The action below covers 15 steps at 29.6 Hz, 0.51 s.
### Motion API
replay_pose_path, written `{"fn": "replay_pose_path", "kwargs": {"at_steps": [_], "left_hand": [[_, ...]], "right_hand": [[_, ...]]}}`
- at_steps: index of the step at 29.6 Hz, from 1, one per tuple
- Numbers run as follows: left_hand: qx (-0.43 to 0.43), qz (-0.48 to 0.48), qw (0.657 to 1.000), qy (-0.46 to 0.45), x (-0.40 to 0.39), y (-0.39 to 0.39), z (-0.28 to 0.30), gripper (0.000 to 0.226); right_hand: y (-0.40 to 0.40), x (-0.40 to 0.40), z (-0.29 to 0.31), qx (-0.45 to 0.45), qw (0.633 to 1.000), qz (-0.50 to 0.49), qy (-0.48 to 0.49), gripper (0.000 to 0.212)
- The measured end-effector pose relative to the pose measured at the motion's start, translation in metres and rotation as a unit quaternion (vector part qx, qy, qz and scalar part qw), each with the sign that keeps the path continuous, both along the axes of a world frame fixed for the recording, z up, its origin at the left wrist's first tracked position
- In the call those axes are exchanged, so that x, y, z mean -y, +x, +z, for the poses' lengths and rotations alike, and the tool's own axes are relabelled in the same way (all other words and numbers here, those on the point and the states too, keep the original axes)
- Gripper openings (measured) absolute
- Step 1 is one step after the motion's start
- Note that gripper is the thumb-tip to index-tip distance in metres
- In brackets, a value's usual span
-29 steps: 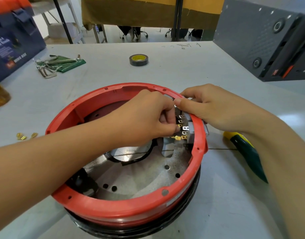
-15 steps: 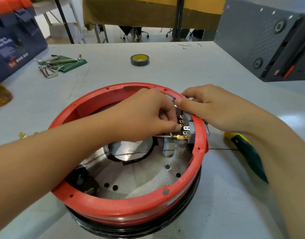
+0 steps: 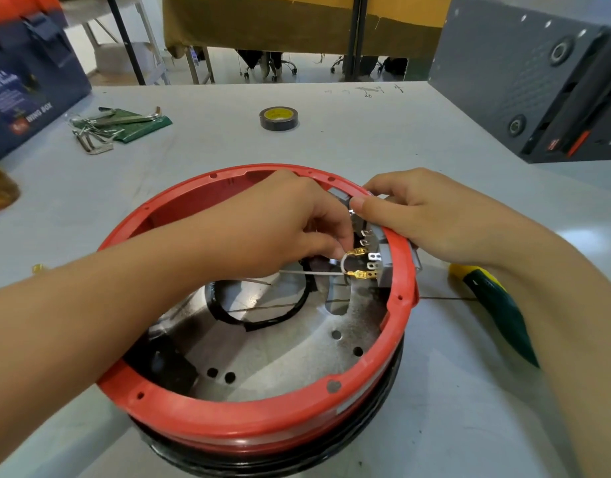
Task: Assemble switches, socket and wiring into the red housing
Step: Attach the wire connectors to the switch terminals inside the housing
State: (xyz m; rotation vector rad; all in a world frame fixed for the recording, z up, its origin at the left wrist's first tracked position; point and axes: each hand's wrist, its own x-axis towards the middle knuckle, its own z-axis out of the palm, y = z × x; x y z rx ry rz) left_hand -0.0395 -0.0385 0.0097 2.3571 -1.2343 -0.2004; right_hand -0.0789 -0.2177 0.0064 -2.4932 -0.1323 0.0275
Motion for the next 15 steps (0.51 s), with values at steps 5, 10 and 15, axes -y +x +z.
{"fn": "replay_pose_path", "kwargs": {"at_steps": [5, 10, 15], "left_hand": [[0.038, -0.022, 0.999, 0.01, 0.0007, -0.0024, -0.0002, 0.006], [0.039, -0.019, 0.999, 0.01, 0.0011, -0.0029, -0.0002, 0.007], [0.031, -0.014, 0.999, 0.005, 0.0013, -0.0037, -0.0006, 0.006]], "right_hand": [[-0.0004, -0.0006, 0.0007, -0.004, 1.0, 0.001, -0.002, 0.032], [-0.0014, -0.0021, 0.0023, -0.007, 1.0, 0.002, -0.004, 0.034], [-0.0022, -0.0041, 0.0034, -0.002, 1.0, 0.0, -0.016, 0.035]]}}
